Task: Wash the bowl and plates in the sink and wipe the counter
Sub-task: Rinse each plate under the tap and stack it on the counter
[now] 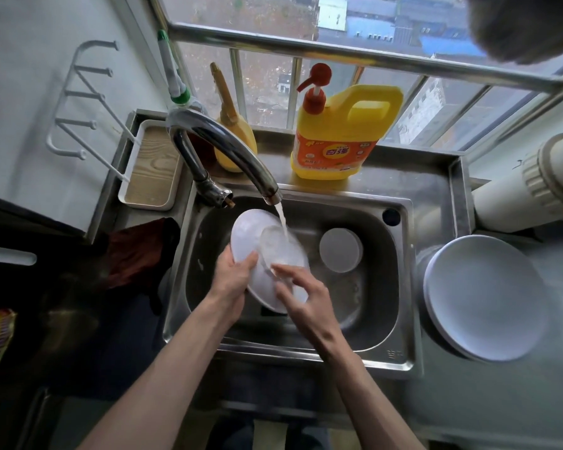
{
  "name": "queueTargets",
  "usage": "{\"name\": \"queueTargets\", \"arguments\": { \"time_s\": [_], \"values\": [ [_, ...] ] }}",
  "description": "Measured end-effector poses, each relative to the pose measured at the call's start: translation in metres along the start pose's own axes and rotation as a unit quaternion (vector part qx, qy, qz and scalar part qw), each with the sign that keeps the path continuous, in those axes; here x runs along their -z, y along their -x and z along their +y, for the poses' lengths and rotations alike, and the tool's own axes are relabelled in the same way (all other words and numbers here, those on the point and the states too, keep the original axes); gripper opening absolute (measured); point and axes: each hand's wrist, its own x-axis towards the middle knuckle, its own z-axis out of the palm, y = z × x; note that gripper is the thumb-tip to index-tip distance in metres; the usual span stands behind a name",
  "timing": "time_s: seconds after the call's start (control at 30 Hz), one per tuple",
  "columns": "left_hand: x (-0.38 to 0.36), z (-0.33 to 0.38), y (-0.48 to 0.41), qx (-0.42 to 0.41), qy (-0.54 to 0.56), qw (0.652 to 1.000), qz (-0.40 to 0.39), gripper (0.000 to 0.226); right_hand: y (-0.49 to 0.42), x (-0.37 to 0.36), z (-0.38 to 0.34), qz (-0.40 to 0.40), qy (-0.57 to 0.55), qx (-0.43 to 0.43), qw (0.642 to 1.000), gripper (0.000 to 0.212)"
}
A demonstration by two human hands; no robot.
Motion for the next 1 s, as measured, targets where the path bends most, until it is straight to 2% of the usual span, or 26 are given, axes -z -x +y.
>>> {"name": "queueTargets", "arguments": {
  "time_s": [0.07,0.1,0.17,0.23,0.27,0.4,0.47,0.5,0.57,0.67,0.8,0.93,1.0],
  "values": [
    [0.009,0.000,-0.003,0.013,0.018,1.000,-0.004,0.038,-0.006,0.010,0.010,0.074,-0.019,-0.073,0.994,0.028],
    [0.014,0.000,-0.004,0.022,0.022,0.999,-0.009,0.038,-0.009,0.015,0.019,0.108,-0.005,-0.110,0.988,0.029],
    [0.023,0.001,-0.007,0.044,0.028,0.998,-0.020,0.038,-0.017,0.025,0.028,0.116,-0.010,-0.200,0.973,0.052],
    [0.031,0.001,-0.009,0.063,0.034,0.997,-0.034,0.040,-0.025,0.030,0.033,0.097,-0.066,-0.283,0.952,0.079],
    [0.034,0.000,-0.011,0.072,0.036,0.996,-0.041,0.040,-0.027,0.031,0.034,0.095,-0.105,-0.306,0.941,0.079],
    [0.045,-0.005,-0.016,0.104,0.025,0.992,-0.060,0.046,-0.034,0.038,0.030,0.129,-0.273,-0.335,0.892,0.033],
    [0.047,-0.011,-0.019,0.107,0.023,0.993,-0.031,0.055,-0.033,0.043,0.026,0.122,-0.334,-0.340,0.870,0.025],
    [0.048,-0.014,-0.020,0.103,0.017,0.994,-0.007,0.056,-0.033,0.044,0.025,0.113,-0.343,-0.335,0.870,0.023],
    [0.048,-0.021,-0.023,0.088,-0.014,0.995,0.038,0.050,-0.031,0.044,0.023,0.103,-0.328,-0.321,0.882,0.021],
    [0.046,-0.027,-0.026,0.067,-0.064,0.994,0.060,0.049,-0.029,0.044,0.027,0.113,-0.300,-0.306,0.896,0.020],
    [0.042,-0.023,-0.029,0.029,-0.121,0.991,0.052,0.064,-0.026,0.045,0.031,0.083,-0.267,-0.314,0.907,0.021],
    [0.043,-0.021,-0.035,0.024,-0.161,0.986,0.025,0.063,-0.021,0.048,0.032,0.094,-0.282,-0.361,0.884,0.035],
    [0.039,-0.016,-0.037,0.013,-0.189,0.982,0.002,0.063,-0.022,0.048,0.032,0.080,-0.271,-0.359,0.890,0.040]
  ]
}}
